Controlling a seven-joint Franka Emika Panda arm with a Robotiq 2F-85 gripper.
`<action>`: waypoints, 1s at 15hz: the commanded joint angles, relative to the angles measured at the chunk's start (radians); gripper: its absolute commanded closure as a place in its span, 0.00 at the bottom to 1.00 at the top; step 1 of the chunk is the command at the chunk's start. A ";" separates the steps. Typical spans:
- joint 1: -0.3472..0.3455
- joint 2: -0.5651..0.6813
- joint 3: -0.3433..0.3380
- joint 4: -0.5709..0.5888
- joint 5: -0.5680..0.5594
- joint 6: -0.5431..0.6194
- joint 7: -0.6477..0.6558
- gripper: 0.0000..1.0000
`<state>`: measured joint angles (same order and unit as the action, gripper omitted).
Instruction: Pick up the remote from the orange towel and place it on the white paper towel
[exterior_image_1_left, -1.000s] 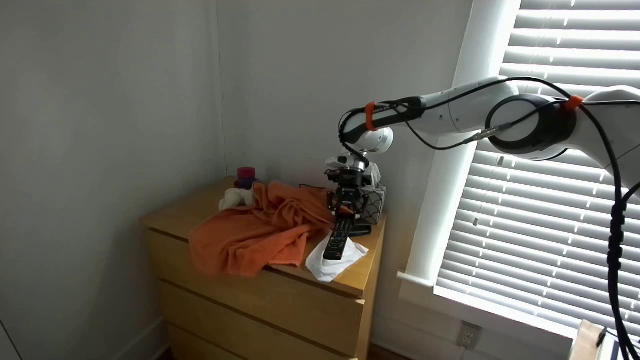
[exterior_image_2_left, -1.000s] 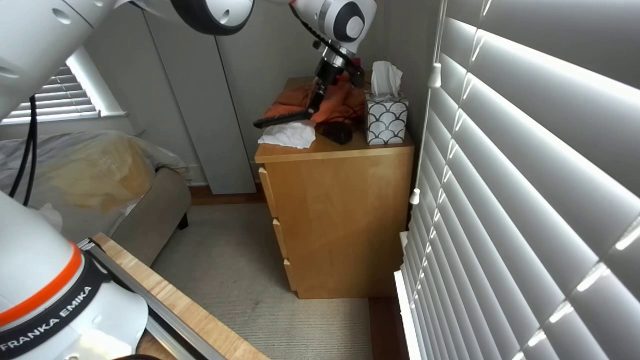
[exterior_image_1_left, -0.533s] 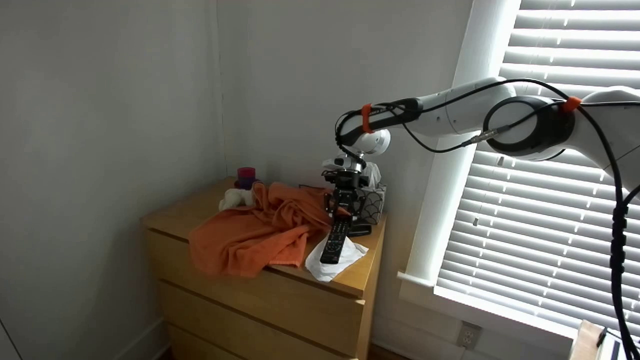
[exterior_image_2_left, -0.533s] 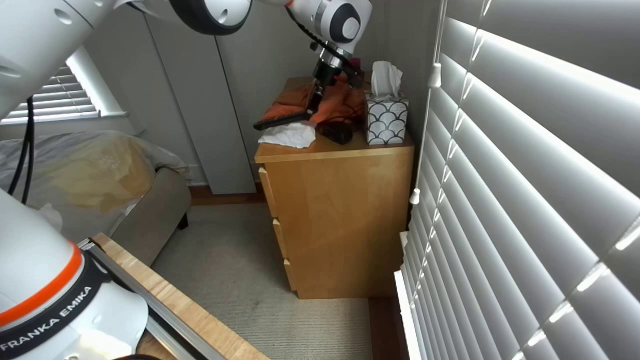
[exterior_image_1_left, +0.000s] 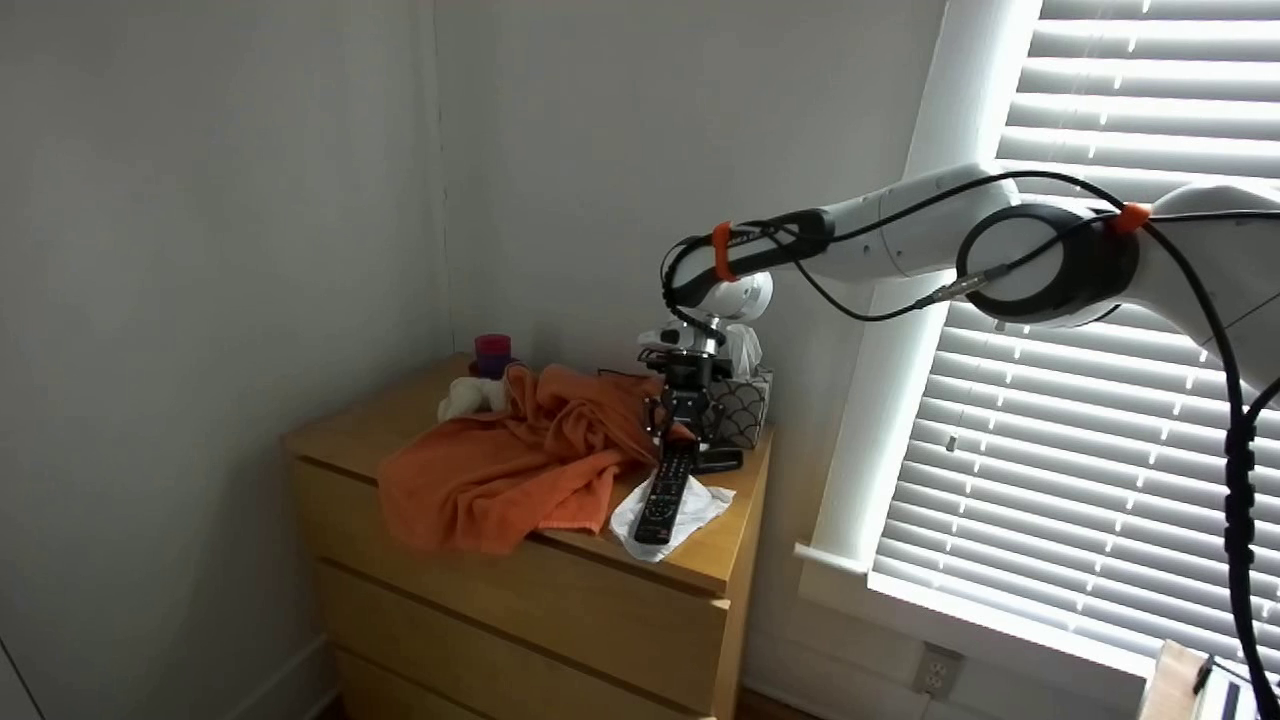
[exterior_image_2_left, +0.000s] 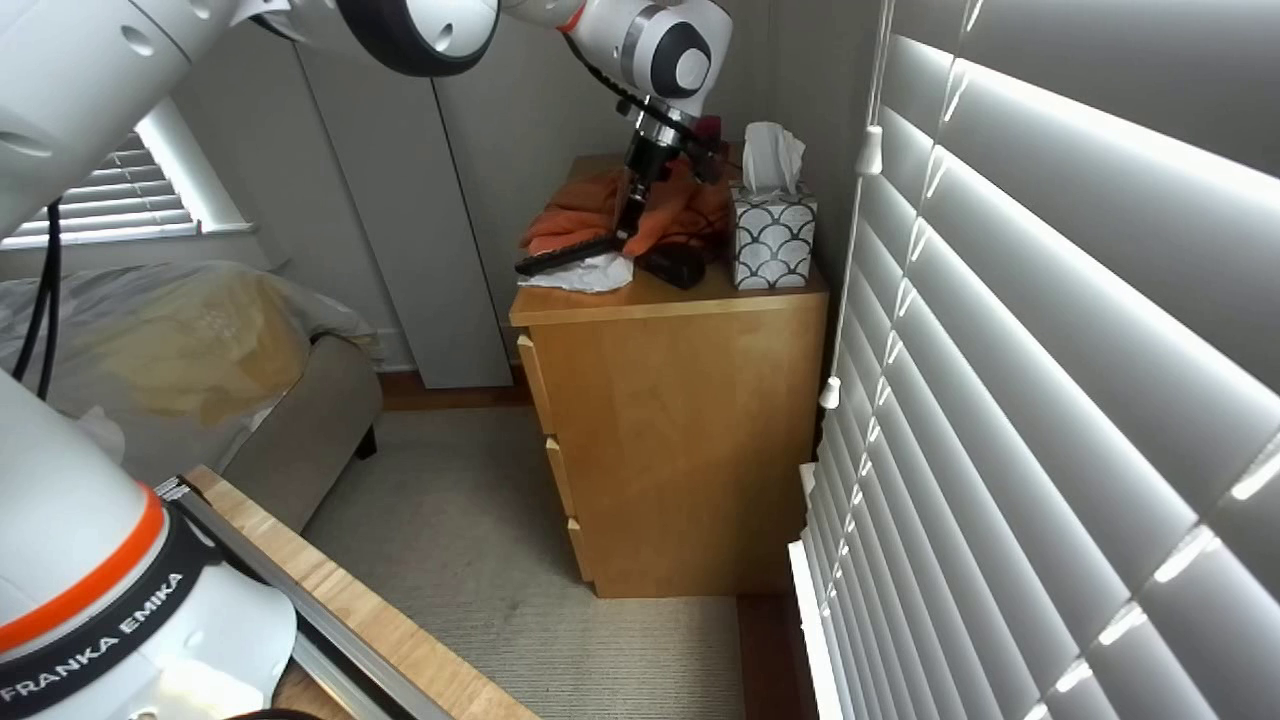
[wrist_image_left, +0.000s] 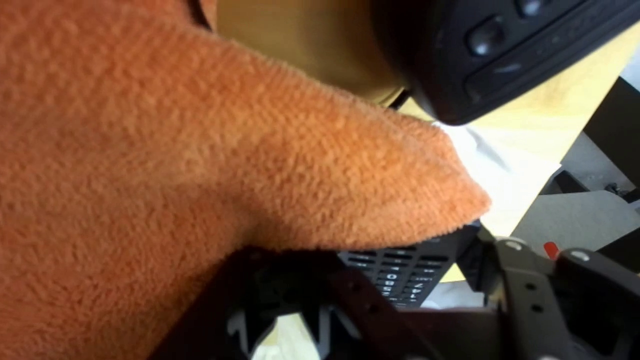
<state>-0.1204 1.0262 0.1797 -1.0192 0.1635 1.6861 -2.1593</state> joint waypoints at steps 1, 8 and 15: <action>0.021 0.017 -0.021 0.026 -0.016 0.012 0.019 0.12; 0.042 -0.036 -0.041 0.030 -0.038 0.057 0.078 0.00; 0.149 -0.101 -0.064 -0.006 -0.165 0.050 0.196 0.00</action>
<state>-0.0276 0.9650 0.1358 -0.9759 0.0595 1.7461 -1.9941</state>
